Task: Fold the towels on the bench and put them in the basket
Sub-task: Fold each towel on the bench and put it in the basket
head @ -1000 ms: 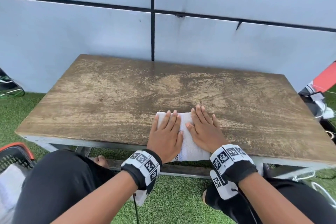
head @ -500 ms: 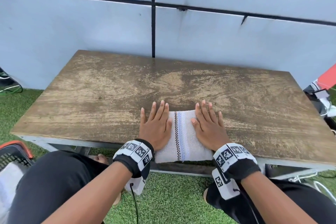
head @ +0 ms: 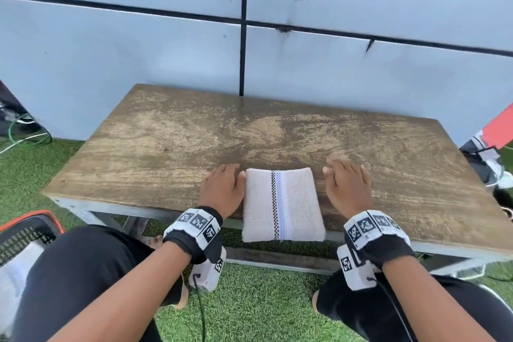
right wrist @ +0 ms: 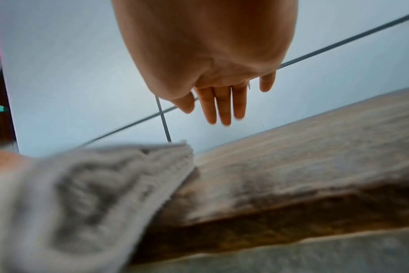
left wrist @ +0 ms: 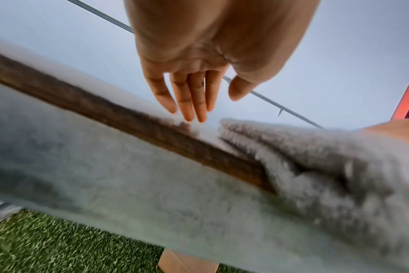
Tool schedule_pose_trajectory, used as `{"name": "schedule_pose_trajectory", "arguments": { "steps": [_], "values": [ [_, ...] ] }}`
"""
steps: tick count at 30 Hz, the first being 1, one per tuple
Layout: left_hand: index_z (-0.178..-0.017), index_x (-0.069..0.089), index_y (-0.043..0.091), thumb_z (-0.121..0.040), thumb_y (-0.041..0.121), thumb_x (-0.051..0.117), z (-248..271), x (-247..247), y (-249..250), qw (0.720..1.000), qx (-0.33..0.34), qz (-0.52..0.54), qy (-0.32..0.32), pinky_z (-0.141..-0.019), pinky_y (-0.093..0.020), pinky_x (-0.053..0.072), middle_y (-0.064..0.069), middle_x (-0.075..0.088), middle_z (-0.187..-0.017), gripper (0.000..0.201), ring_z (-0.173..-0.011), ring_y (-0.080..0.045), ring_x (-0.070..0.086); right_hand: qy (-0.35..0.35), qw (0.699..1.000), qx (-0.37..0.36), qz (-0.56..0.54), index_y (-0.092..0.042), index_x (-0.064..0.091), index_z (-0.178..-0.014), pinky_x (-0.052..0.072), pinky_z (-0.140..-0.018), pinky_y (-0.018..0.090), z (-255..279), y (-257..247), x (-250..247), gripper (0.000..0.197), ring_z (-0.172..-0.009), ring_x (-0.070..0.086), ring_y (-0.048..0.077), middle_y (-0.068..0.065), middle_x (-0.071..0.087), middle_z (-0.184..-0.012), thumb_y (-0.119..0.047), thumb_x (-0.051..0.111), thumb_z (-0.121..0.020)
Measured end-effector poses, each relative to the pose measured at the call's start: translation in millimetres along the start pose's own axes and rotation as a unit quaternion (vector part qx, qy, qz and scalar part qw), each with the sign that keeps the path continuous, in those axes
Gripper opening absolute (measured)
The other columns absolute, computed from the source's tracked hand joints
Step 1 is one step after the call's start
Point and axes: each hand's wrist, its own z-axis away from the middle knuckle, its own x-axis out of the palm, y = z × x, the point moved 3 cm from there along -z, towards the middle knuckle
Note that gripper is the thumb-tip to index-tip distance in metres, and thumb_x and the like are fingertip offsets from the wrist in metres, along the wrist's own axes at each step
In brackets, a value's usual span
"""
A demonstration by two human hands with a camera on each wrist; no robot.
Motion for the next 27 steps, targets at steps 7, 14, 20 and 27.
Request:
{"name": "schedule_pose_trajectory", "arguments": {
  "steps": [7, 14, 20, 27],
  "values": [
    [-0.069, 0.05, 0.015, -0.09, 0.046, 0.047, 8.5, -6.0, 4.8, 0.991, -0.055, 0.002, -0.12, -0.048, -0.023, 0.033, 0.001, 0.049, -0.057, 0.038, -0.049, -0.016, 0.045, -0.139, 0.986, 0.069, -0.053, -0.031, 0.066, -0.087, 0.039, -0.099, 0.045, 24.8, -4.5, -2.4, 0.035, -0.065, 0.055, 0.003, -0.014, 0.06, -0.059, -0.053, 0.041, -0.092],
    [-0.078, 0.07, 0.01, -0.088, 0.046, 0.057, 13.1, 1.3, 7.4, 0.984, -0.056, 0.03, -0.165, -0.054, -0.025, 0.044, -0.005, 0.069, -0.072, 0.039, -0.063, -0.018, 0.062, -0.185, 0.961, 0.132, -0.156, -0.022, 0.07, -0.076, 0.047, -0.089, 0.048, 27.6, -6.8, 15.0, 0.037, -0.072, 0.066, 0.014, -0.006, 0.071, -0.073, -0.057, 0.059, -0.077],
    [-0.063, 0.054, 0.012, -0.09, 0.036, 0.057, 11.9, 4.6, 11.0, 0.972, -0.085, 0.128, -0.176, -0.062, -0.03, 0.043, -0.012, 0.062, -0.075, 0.036, -0.067, -0.02, 0.056, -0.214, 0.934, 0.155, -0.24, -0.005, 0.067, -0.088, 0.051, -0.073, 0.037, 24.7, -13.5, 10.6, 0.031, -0.082, 0.068, 0.024, 0.008, 0.071, -0.087, -0.034, 0.059, -0.085],
    [-0.086, 0.055, 0.01, -0.09, 0.023, 0.06, 26.2, 2.5, 18.9, 0.874, -0.2, 0.419, -0.146, -0.081, -0.042, 0.054, -0.007, 0.067, -0.097, 0.015, -0.089, -0.022, 0.064, -0.24, 0.814, 0.243, -0.469, -0.003, 0.058, -0.108, 0.054, -0.082, 0.042, 36.9, -17.1, 2.2, 0.023, -0.09, 0.066, 0.026, 0.014, 0.068, -0.103, -0.009, 0.062, -0.086]
  ]
}}
